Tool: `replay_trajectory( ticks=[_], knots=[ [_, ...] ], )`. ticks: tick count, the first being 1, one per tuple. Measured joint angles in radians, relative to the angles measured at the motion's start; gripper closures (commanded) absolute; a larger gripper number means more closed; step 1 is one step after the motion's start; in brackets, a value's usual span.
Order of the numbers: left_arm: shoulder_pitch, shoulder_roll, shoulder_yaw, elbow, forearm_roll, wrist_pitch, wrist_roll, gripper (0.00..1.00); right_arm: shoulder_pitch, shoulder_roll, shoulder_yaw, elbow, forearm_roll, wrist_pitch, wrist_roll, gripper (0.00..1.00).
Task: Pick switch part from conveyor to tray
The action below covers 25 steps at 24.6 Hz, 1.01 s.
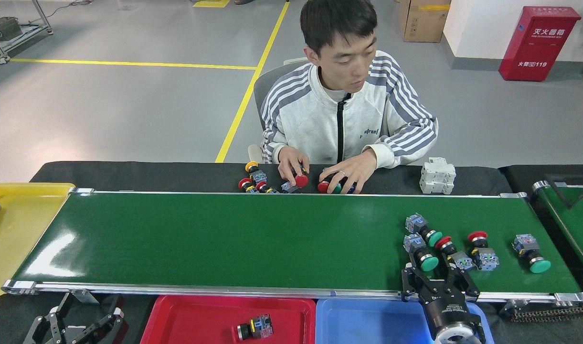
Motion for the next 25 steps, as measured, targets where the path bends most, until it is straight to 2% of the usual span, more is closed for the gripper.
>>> replay_trajectory(
  ticks=[5,8,9,10,11,12,13,16,21,23,25],
  knots=[
    [0.000,0.000,0.000,0.000,0.000,0.000,0.000,0.00,0.001,-0.002,0.050,-0.028,-0.001,-0.056,0.002,0.94],
    [-0.002,0.000,0.000,0.002,0.000,0.000,0.000,0.00,0.038,-0.014,0.148,-0.114,0.000,-0.190,0.002,0.95],
    [-0.002,0.000,0.000,0.002,0.000,0.000,-0.001,0.00,0.056,-0.019,0.178,-0.139,0.000,-0.239,0.002,0.92],
    [-0.004,0.000,0.000,0.002,0.000,0.000,-0.001,0.00,0.072,-0.023,0.217,-0.162,0.001,-0.288,0.002,0.78],
    [-0.006,0.000,0.000,0.002,0.000,0.000,-0.001,0.00,0.080,-0.026,0.261,-0.178,0.002,-0.337,0.002,0.57],
    [-0.008,0.000,0.000,0.002,0.000,0.000,-0.001,0.00,0.081,-0.026,0.303,-0.187,0.003,-0.388,0.002,0.15],
    [-0.009,0.000,0.000,0.002,0.000,0.000,-0.001,0.00,0.081,-0.026,0.333,-0.189,0.006,-0.428,0.002,0.00],
    [-0.010,0.000,0.000,0.002,0.000,0.000,-0.003,0.00,0.081,-0.025,0.392,-0.189,0.017,-0.504,0.002,0.00],
    [-0.012,0.000,0.000,0.002,-0.001,0.000,-0.003,0.00,0.085,-0.024,0.377,-0.194,0.010,-0.532,0.005,0.00],
    [-0.012,0.000,0.000,0.002,-0.001,0.000,-0.003,0.00,0.110,-0.015,0.263,-0.204,-0.019,-0.517,-0.009,0.05],
    [-0.011,0.000,0.000,0.003,-0.001,0.000,-0.003,0.00,0.191,0.017,0.132,-0.229,-0.043,-0.470,-0.062,0.05]
  ],
)
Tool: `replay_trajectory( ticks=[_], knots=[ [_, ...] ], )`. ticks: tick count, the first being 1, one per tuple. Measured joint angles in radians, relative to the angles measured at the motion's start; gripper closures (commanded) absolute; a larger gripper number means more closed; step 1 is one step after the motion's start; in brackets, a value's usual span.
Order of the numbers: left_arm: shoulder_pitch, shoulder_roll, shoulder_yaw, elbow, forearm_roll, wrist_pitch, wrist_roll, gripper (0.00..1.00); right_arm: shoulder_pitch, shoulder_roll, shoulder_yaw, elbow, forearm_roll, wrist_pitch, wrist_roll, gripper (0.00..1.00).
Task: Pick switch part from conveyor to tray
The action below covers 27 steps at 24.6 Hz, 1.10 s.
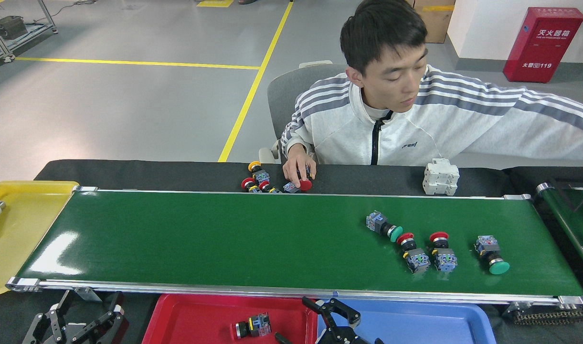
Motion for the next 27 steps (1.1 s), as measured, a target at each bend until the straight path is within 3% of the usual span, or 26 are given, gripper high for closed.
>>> replay_trajectory(
  ticks=[4,8,11,17,24,27],
  knots=[
    [0.000,0.000,0.000,-0.001,0.000,0.000,0.000,0.00,0.123,0.035,-0.162,-0.029,-0.009,0.151,-0.091,0.05],
    [0.000,0.000,0.000,-0.001,0.000,0.000,0.000,0.00,0.126,0.035,-0.207,-0.021,-0.008,0.332,-0.120,0.04],
    [-0.002,0.000,0.000,-0.001,0.000,0.000,0.000,0.00,0.067,0.020,-0.197,-0.008,0.002,0.391,-0.109,0.04],
    [-0.002,0.000,0.000,-0.001,0.000,0.000,-0.002,0.00,-0.097,0.013,-0.049,0.111,0.075,0.418,0.005,0.04],
    [-0.014,0.000,0.000,-0.001,0.000,0.002,-0.004,0.00,-0.157,0.021,0.102,0.144,0.078,0.421,0.100,0.04],
    [-0.014,0.000,0.000,-0.001,0.000,0.003,-0.005,0.00,-0.207,0.055,0.110,0.198,0.079,0.425,0.121,0.05]
  ],
)
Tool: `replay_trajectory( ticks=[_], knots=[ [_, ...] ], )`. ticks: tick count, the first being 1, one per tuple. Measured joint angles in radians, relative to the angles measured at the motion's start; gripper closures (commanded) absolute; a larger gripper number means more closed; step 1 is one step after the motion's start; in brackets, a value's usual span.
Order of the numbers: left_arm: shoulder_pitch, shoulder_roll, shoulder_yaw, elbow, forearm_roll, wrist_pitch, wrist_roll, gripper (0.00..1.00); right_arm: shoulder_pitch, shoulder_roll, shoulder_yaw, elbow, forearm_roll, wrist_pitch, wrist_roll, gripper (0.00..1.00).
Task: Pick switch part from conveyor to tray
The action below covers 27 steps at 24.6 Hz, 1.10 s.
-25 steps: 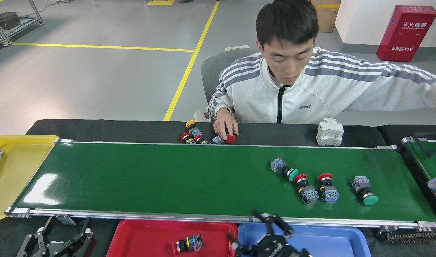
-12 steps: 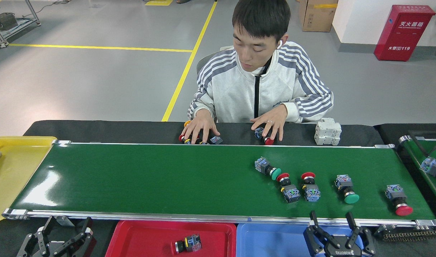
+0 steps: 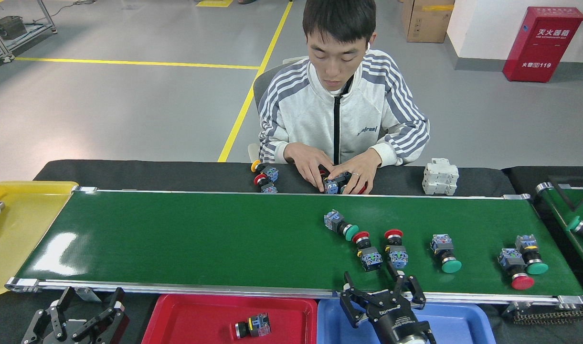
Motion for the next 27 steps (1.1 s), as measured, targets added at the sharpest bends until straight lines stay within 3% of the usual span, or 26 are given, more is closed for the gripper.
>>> replay_trajectory(
  ticks=[2,4,7,9,14,18,19,20,21,22,27],
  knots=[
    [0.000,0.000,0.000,0.000,0.000,0.000,0.000,0.00,-0.043,0.010,0.001,0.037,0.000,0.012,0.009,0.09],
    [0.000,0.000,0.000,0.000,0.000,0.000,0.000,0.00,-0.072,0.010,0.001,0.066,0.000,0.035,0.013,0.26],
    [0.000,0.000,0.000,0.001,0.000,0.000,0.000,0.00,-0.100,0.010,0.001,0.085,0.002,0.047,0.028,0.77],
    [0.000,0.000,0.000,0.001,0.000,-0.001,0.000,0.00,-0.101,0.010,0.004,0.086,0.017,0.050,0.042,0.97],
    [0.000,0.000,0.000,0.001,0.000,-0.002,0.000,0.00,-0.100,0.010,0.025,0.083,0.041,0.033,0.062,0.98],
    [0.000,0.000,0.000,-0.003,0.000,-0.002,-0.001,0.00,-0.030,0.001,0.128,-0.036,0.041,0.013,0.064,0.98],
    [-0.001,0.000,0.000,-0.003,0.000,-0.002,-0.001,0.00,-0.008,-0.005,0.163,-0.074,0.042,-0.003,0.065,0.92],
    [-0.002,0.000,0.000,-0.003,0.000,-0.002,-0.002,0.00,0.011,-0.015,0.203,-0.110,0.042,-0.028,0.068,0.74],
    [-0.005,0.000,0.000,-0.004,0.000,-0.002,-0.002,0.00,0.028,-0.024,0.238,-0.137,0.042,-0.056,0.070,0.33],
    [-0.008,0.000,0.000,-0.005,0.000,-0.002,-0.002,0.00,0.043,-0.029,0.269,-0.159,0.042,-0.088,0.067,0.00],
    [-0.057,-0.001,-0.081,-0.014,-0.002,0.003,-0.006,0.00,0.063,-0.024,0.318,-0.188,0.042,-0.212,0.026,0.00]
  ],
)
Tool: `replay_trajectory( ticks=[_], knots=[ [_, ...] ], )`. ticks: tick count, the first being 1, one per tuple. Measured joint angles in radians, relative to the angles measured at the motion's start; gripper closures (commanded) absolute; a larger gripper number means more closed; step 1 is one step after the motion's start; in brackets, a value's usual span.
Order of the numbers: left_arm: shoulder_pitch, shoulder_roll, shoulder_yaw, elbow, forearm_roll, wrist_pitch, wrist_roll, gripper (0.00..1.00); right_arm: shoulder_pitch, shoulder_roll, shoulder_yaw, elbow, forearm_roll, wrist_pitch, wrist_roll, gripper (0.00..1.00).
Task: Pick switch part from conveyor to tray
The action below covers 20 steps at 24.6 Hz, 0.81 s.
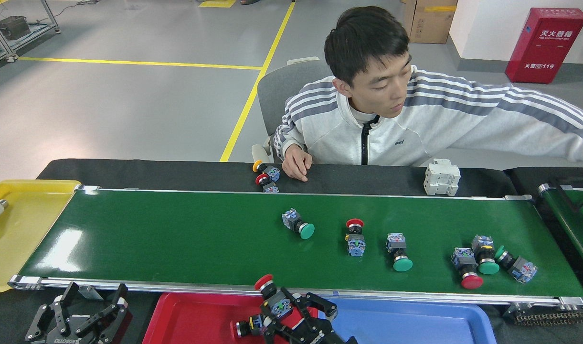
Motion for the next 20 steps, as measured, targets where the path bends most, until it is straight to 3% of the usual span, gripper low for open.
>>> replay_trajectory(
  ticks=[3,5,8,12,14,17,20],
  knots=[
    [-0.052,-0.013,-0.063,-0.005,-0.044,0.021,-0.032,0.00,0.009,0.000,-0.012,-0.008,-0.002,-0.019,-0.008,0.00],
    [-0.087,-0.046,-0.113,-0.006,-0.101,0.050,-0.057,0.00,0.042,0.000,-0.080,-0.039,-0.005,0.002,-0.014,0.00],
    [-0.149,-0.121,-0.196,-0.006,-0.196,0.089,-0.105,0.00,0.131,0.003,-0.224,-0.070,-0.005,0.134,-0.053,0.00],
    [-0.225,-0.265,-0.276,0.008,-0.280,0.127,-0.234,0.00,0.244,0.002,-0.380,-0.072,-0.008,0.312,-0.211,0.00],
    [-0.273,-0.295,-0.335,0.041,-0.306,0.174,-0.307,0.00,0.291,0.002,-0.438,-0.070,-0.014,0.356,-0.256,0.00],
    [-0.356,-0.297,-0.430,0.146,-0.310,0.275,-0.355,0.00,0.281,0.004,-0.471,-0.053,-0.036,0.382,-0.273,0.00],
    [-0.396,-0.297,-0.462,0.217,-0.310,0.336,-0.371,0.00,0.216,0.004,-0.473,-0.031,-0.042,0.390,-0.255,0.00]
  ],
)
